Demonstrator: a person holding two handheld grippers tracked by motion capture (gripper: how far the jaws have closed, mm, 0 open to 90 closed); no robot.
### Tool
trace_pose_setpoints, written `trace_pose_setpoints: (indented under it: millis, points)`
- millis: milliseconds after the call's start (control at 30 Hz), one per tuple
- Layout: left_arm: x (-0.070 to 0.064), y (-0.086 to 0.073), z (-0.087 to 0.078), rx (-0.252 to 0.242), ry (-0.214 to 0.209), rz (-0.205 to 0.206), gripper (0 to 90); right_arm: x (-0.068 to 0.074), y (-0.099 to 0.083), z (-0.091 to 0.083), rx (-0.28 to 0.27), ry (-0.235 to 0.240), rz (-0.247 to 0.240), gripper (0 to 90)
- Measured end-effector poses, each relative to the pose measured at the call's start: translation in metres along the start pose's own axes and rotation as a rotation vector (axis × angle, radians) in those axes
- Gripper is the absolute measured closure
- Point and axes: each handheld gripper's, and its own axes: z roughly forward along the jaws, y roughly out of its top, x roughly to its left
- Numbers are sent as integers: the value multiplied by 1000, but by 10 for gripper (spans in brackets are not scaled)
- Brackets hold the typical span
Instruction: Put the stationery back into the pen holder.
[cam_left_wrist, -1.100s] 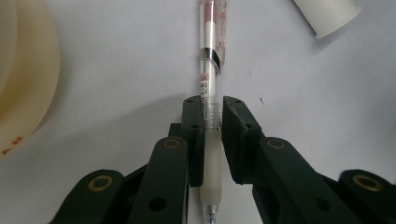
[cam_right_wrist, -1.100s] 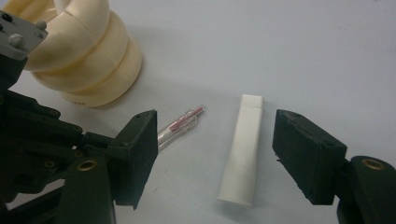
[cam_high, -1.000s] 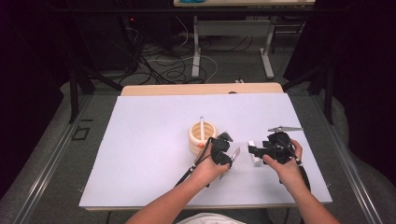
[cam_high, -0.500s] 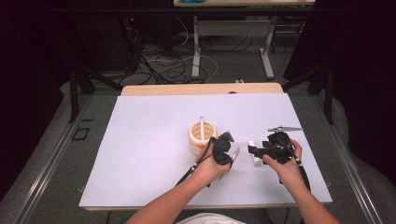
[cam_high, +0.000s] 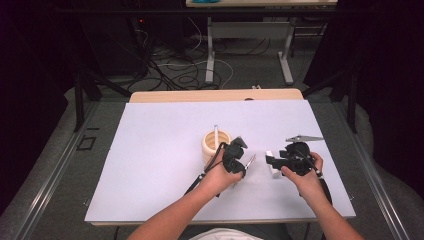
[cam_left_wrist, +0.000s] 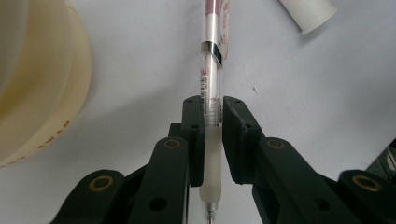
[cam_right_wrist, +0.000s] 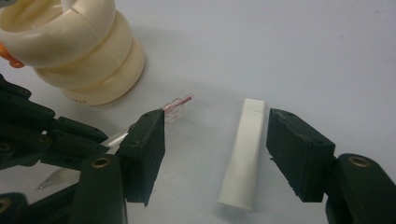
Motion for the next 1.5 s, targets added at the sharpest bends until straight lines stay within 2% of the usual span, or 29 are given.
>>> trace_pose_setpoints:
  millis: [300, 633, 800, 900, 1033, 1100, 1200, 1400, 1500]
  points:
    - [5, -6, -22, -44, -21, 41, 798, 4, 1, -3, -9, 16, -42, 374]
    - [23, -19, -46, -113, -60, 45, 799, 11, 3, -2, -5, 28, -110, 371]
    - [32, -27, -57, -146, -74, 67, 798, 13, 3, -1, 6, 34, -132, 371]
    - [37, -31, -62, -165, -89, 83, 799, 15, 3, 0, 13, 39, -163, 372]
    - [43, -37, -69, -191, -92, 106, 798, 18, 3, 2, 3, 67, -202, 373]
    - [46, -41, -72, -194, -97, 112, 798, 20, 3, 3, 11, 73, -212, 374]
    - [50, -46, -77, -194, -109, 118, 798, 23, 3, 4, -3, 90, -258, 370]
    - [58, -54, -82, -218, -129, 112, 798, 30, 4, 4, -34, 91, -325, 355]
    - [62, -58, -85, -229, -145, 106, 798, 34, 3, 4, -28, 94, -357, 352]
